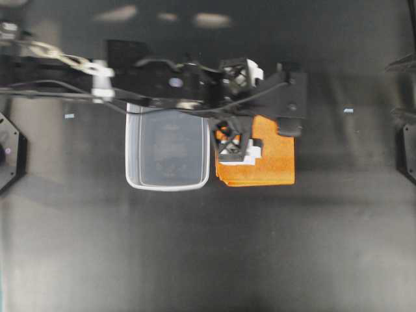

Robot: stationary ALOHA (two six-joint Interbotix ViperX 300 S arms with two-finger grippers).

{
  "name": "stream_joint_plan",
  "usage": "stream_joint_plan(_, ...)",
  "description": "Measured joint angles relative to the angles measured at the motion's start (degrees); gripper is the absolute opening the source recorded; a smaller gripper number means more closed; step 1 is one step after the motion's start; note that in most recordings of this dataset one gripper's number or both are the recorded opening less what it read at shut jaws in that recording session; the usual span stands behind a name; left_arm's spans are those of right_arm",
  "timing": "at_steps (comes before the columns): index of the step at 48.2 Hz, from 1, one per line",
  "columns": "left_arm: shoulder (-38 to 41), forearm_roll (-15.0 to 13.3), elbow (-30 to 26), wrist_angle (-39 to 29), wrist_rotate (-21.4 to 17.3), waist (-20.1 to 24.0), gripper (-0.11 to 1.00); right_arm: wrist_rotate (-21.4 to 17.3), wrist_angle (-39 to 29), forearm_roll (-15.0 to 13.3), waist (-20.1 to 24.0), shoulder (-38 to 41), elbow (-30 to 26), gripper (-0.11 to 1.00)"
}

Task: Place the orange towel into the container with the left arm.
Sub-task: 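Close the left gripper on the orange towel and lift it, then carry the held towel left over the clear container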

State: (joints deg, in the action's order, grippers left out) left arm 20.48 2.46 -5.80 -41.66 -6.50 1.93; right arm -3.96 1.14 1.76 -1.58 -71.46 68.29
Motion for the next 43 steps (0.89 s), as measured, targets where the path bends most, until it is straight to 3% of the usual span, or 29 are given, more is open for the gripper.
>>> stream_joint_plan(15,10.3,0.0,-2.8,-0.1,0.0,0.5,0.88,-0.2,0.0,0.0,0.0,-2.0,0.1,0.76)
stream_joint_plan(30,13.6,-0.1,-2.9,-1.0,0.2,-0.5,0.82,-0.3,0.0,0.0,0.0,-2.0,0.1,0.76)
stream_joint_plan(35,13.6,-0.1,-2.7,-1.1,-0.4,-0.8,0.65,-0.3,0.0,0.1,0.0,-2.0,0.1,0.76)
stream_joint_plan(43,13.4,-0.1,-3.2,-1.6,-0.4,-1.8,0.18,-0.4,0.0,0.0,-0.1,-2.5,0.0,0.76)
